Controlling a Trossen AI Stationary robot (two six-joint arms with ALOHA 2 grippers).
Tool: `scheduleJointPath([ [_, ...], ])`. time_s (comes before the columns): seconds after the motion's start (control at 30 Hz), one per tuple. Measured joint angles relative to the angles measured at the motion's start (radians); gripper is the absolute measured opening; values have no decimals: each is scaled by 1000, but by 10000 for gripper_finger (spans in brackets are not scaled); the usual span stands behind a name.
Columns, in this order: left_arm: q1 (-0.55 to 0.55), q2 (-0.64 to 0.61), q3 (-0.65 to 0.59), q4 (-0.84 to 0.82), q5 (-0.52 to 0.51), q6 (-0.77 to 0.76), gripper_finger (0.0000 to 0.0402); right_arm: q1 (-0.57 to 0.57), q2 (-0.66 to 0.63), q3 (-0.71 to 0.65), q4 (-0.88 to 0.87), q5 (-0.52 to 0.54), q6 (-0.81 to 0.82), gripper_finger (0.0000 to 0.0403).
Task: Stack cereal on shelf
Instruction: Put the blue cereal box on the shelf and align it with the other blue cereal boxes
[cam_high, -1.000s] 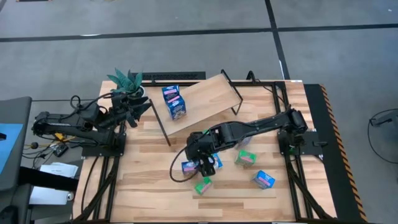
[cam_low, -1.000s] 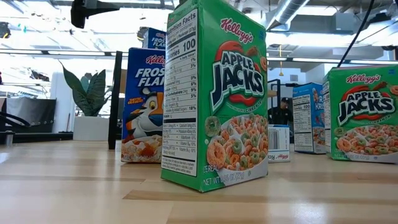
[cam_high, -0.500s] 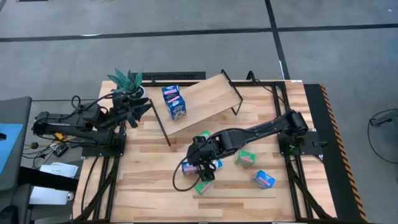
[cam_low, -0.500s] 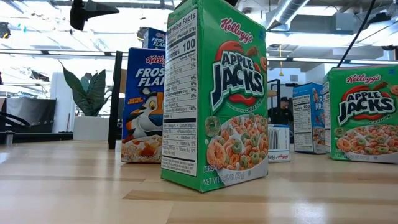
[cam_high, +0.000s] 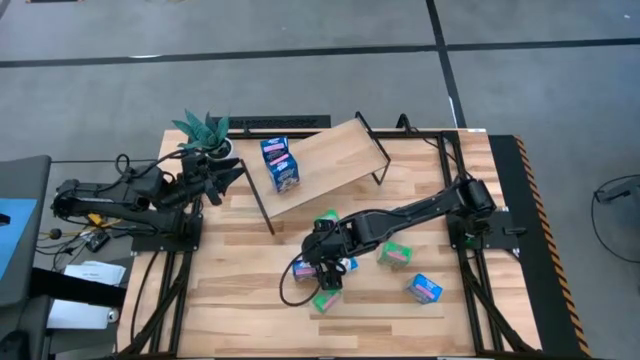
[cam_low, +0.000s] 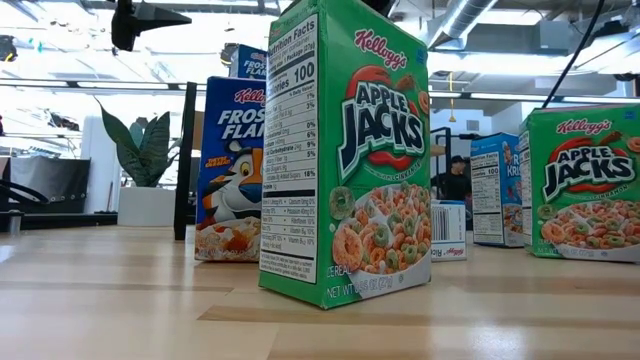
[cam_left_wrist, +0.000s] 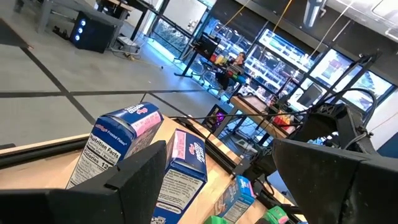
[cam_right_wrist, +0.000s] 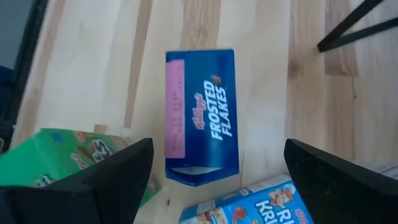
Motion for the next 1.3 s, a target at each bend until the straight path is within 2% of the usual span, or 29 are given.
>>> scheduleJointPath([
  [0.3, 0, 0, 0, 0, 0, 0, 283, 0, 0, -4, 7, 19, 0, 368],
  [0.73, 0, 0, 0, -13, 0, -8, 283, 20, 54, -4, 26, -2, 17, 312],
  [1.03, 0, 0, 0, -13, 0, -16, 283, 19, 45, -3, 17, -2, 20, 311],
  [1.3, 0, 0, 0, -13, 0, -19, 283, 16, 44, 53, -65, 19, 9, 311],
])
